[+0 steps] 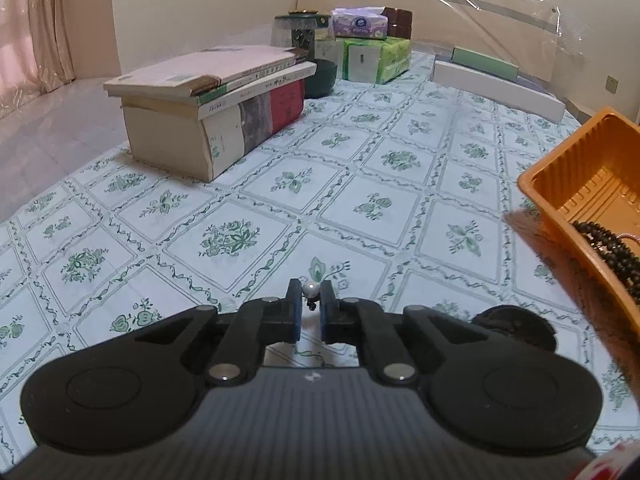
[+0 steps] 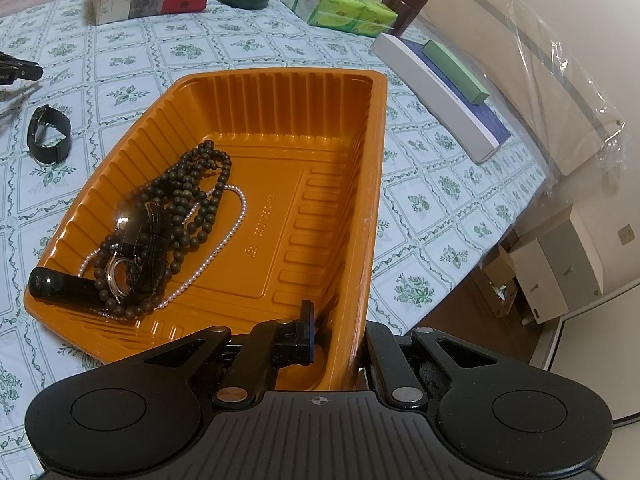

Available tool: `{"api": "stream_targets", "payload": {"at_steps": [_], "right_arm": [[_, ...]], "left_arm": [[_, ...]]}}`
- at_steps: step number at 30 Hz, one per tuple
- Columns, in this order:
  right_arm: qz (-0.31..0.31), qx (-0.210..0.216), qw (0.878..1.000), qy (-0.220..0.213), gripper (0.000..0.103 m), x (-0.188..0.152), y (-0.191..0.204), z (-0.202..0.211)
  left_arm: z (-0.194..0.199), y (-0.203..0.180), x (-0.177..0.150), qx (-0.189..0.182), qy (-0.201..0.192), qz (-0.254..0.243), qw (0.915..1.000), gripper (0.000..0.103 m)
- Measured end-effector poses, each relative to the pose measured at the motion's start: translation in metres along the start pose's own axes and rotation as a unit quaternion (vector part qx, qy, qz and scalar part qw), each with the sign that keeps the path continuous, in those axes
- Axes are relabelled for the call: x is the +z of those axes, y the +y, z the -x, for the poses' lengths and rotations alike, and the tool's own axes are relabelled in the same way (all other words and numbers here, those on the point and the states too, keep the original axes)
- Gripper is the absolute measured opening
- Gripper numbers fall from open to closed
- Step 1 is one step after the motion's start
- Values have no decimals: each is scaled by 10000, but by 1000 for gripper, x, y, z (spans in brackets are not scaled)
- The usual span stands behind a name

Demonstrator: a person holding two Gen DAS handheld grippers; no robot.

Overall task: Organize jewelry
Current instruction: 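Carry the second pearl earring into the tray and open the left tool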

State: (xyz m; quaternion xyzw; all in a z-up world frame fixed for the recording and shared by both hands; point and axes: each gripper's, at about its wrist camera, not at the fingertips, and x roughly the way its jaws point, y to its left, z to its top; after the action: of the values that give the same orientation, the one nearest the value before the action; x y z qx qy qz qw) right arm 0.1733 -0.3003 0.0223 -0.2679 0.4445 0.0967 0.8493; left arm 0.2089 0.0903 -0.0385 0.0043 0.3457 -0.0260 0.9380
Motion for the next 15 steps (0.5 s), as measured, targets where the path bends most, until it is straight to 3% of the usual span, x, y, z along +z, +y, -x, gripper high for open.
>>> {"api": "stream_targets", "payload": {"at_steps": [15], "right_arm": [[0, -2, 10000, -4, 6, -1, 0, 0]], "left_arm": [[35, -31, 13, -312, -206, -175, 9991, 7]]}}
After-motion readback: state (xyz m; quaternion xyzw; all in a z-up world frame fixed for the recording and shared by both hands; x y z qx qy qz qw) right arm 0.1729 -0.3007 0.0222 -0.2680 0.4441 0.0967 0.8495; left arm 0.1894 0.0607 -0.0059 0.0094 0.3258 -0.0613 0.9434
